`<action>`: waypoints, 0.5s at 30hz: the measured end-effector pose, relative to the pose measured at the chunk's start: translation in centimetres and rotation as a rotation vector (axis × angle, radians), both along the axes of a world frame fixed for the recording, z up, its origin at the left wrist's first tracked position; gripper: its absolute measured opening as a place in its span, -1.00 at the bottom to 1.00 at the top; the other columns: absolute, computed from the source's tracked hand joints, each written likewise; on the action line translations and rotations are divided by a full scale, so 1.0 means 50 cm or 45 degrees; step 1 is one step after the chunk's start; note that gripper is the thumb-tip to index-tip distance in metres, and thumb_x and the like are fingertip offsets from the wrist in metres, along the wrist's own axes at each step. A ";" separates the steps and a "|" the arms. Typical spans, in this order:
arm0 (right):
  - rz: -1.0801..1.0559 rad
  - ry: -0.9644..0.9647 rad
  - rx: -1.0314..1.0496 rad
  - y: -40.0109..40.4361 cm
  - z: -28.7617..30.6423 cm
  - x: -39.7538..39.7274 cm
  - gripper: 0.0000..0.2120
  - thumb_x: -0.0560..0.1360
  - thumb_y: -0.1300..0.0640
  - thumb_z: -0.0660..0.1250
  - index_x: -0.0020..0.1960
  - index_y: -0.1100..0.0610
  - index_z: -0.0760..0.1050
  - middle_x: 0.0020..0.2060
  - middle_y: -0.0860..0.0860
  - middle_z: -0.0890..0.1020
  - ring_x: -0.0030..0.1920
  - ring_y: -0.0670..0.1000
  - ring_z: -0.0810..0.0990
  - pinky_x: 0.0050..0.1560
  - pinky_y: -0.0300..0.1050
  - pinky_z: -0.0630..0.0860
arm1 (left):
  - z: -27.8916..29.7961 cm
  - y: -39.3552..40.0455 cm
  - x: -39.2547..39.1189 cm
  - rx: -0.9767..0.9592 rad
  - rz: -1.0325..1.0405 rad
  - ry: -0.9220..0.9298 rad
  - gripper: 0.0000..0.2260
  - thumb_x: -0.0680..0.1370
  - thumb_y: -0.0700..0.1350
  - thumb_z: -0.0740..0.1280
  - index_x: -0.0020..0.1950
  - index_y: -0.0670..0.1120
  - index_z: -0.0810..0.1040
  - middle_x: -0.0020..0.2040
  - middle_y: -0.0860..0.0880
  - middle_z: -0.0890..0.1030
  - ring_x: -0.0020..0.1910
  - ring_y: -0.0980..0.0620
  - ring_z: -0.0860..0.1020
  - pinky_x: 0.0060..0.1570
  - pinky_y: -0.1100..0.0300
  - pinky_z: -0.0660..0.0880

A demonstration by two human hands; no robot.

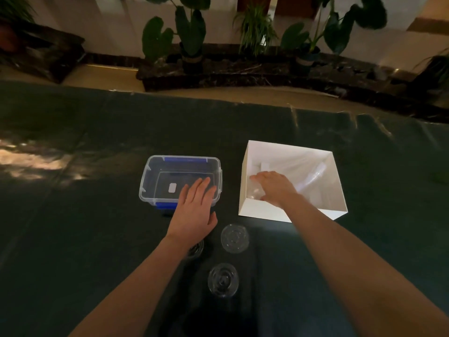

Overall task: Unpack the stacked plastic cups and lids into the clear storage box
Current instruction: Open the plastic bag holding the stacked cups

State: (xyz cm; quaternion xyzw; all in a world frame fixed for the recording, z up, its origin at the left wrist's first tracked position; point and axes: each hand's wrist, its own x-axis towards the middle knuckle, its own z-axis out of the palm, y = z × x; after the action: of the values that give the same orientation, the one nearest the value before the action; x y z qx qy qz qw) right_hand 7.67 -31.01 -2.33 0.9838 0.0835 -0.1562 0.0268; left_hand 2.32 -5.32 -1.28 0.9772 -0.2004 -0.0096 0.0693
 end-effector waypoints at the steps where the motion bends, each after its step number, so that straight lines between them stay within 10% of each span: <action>1: 0.018 0.027 -0.023 -0.002 -0.007 0.005 -0.38 0.52 -0.02 0.39 0.50 -0.05 0.21 0.48 0.01 0.34 0.45 0.10 0.32 0.46 0.13 0.21 | -0.003 -0.004 0.001 0.001 0.001 0.009 -0.38 0.55 0.10 0.29 0.55 -0.01 0.16 0.58 -0.06 0.14 0.57 -0.08 0.05 0.44 -0.07 -0.21; 15: 0.087 0.060 0.052 -0.016 -0.077 0.054 -0.32 0.46 -0.14 0.41 0.46 -0.06 0.17 0.41 0.06 0.45 0.37 0.16 0.45 0.49 0.28 -0.03 | -0.029 -0.019 -0.019 -0.014 -0.021 0.110 -0.40 0.57 0.12 0.25 0.55 0.03 0.11 0.59 -0.04 0.09 0.57 -0.05 -0.01 0.48 -0.07 -0.18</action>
State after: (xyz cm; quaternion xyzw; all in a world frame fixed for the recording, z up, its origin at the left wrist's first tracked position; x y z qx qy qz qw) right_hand 10.36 -31.80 -6.16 0.9768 0.1209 -0.1765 0.0101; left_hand 1.35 -6.30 -2.76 0.9738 -0.2052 -0.0514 0.0832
